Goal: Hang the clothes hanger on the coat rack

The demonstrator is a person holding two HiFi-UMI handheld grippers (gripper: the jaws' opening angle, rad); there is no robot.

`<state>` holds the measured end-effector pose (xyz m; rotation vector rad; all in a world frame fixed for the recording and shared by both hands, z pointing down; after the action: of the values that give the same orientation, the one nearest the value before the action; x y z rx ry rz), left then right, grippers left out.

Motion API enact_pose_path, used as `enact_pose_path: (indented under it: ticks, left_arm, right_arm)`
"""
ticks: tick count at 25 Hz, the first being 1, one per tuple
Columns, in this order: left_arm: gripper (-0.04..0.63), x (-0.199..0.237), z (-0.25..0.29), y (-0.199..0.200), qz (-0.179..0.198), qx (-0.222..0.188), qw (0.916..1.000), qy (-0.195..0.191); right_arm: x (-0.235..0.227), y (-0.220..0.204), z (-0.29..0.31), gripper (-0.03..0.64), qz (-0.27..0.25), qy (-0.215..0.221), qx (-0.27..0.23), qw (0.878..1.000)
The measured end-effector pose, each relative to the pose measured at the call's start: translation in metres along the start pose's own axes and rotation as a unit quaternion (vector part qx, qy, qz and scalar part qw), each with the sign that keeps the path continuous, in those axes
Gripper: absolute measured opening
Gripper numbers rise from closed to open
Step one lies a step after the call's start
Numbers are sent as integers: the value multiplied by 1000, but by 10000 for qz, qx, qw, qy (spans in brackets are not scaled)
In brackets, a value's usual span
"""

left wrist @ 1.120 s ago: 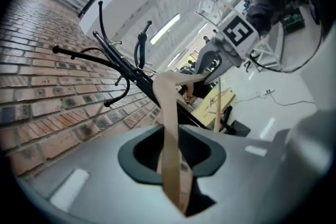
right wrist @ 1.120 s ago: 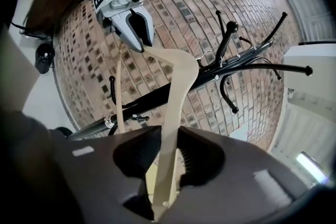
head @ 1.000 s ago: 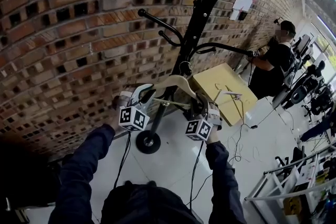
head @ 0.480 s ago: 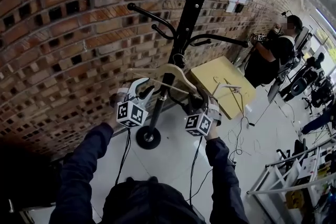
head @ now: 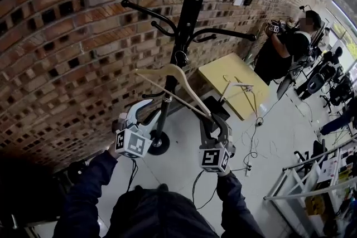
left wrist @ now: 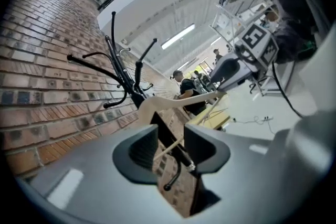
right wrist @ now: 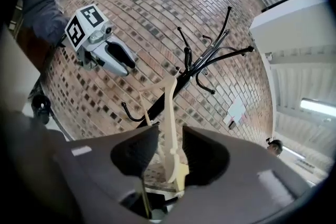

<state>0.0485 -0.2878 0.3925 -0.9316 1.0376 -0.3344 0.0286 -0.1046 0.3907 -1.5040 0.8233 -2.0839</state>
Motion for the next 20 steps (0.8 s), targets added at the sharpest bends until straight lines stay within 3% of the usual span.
enact_pose_path:
  ticks: [7,20]
  left_arm:
    - [161,-59,-17,7,-507,6,9973,-530]
    - [161,-75,-25,26,-559,-104,9959,-708]
  right_arm:
    - [27,-25,-45,132,233,139,169,9995]
    - [24,-24,-59,61,190,77,165,9997]
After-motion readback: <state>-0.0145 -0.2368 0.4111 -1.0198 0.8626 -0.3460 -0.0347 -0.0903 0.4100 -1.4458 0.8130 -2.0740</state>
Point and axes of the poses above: the fingertips, and each gripper's own axes: z forward along the fingers, x to its left, y out of its top, the point moved 2 cm from there along -z, backward along the fingers, and after that the axes turned 7 degrees about x, right-handed, at the moved point
